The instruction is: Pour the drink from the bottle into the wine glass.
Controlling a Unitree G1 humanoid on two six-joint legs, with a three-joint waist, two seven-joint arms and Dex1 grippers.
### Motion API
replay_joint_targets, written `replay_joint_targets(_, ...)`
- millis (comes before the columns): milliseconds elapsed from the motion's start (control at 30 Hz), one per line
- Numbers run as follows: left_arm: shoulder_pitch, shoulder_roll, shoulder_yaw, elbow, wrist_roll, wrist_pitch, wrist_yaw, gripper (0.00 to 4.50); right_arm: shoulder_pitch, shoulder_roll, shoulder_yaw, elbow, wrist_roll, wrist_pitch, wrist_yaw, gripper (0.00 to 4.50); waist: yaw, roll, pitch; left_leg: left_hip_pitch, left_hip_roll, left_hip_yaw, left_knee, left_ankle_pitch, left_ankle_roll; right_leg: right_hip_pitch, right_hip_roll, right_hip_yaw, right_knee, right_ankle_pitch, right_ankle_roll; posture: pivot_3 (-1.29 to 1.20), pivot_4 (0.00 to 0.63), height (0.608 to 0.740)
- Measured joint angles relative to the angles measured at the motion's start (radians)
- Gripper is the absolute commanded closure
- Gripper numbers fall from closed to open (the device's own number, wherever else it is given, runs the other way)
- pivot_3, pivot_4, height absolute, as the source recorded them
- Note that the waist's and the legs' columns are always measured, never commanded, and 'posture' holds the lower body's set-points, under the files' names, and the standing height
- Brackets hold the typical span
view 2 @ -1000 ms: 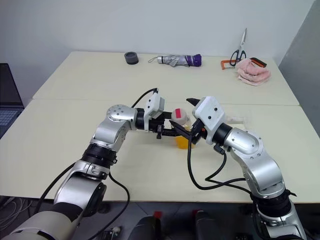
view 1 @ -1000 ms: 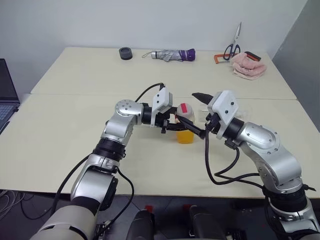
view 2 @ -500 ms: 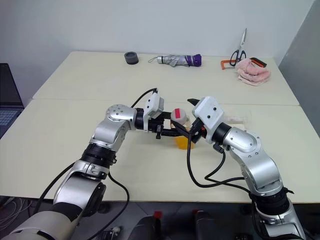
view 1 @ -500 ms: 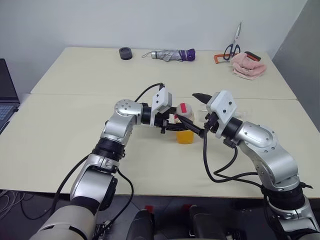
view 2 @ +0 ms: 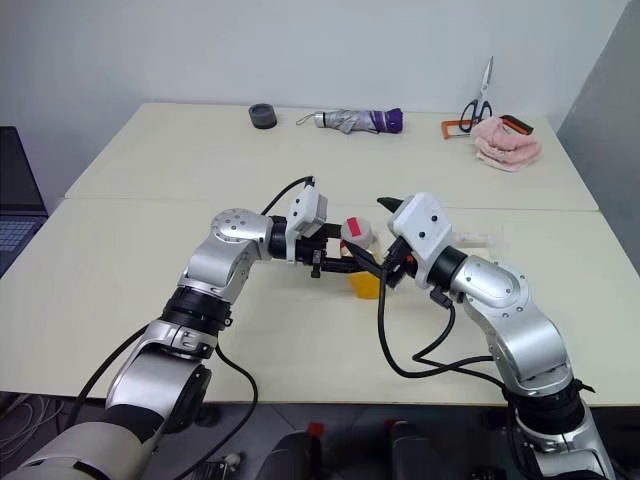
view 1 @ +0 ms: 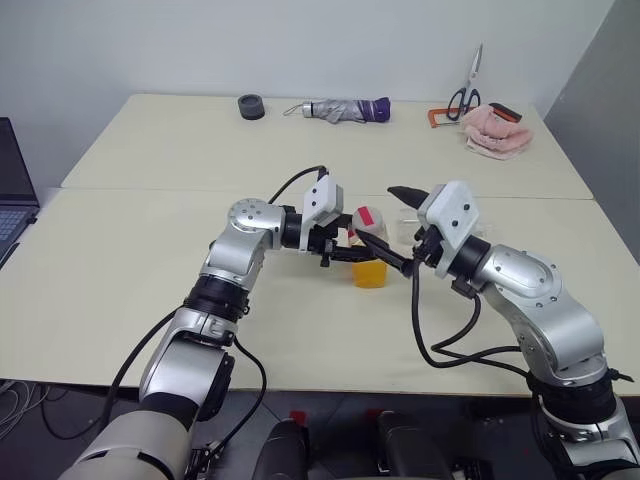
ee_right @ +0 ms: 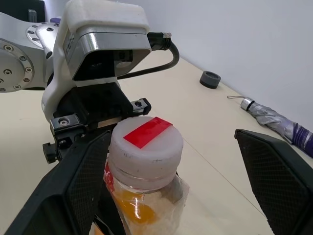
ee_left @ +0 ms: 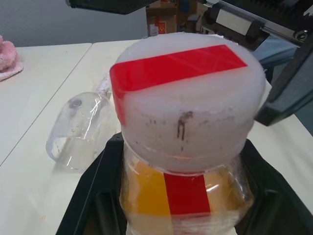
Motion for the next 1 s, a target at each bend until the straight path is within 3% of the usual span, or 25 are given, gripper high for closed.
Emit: replay_joint_targets(1000, -0.005, 0.008, 0.0, 0.007, 0.001, -0.002, -0.01, 2.34, 0.033, -0.042, -0.034, -0.03, 0.039, 0.013, 0.002, 0.2, 0.0, 0.0, 0.0, 0.0, 0.0, 0.0, 0.0, 0.0, 0.0, 0.0, 0.0, 0.0, 0.0, 0.0, 0.0, 0.0, 0.15, 0.74)
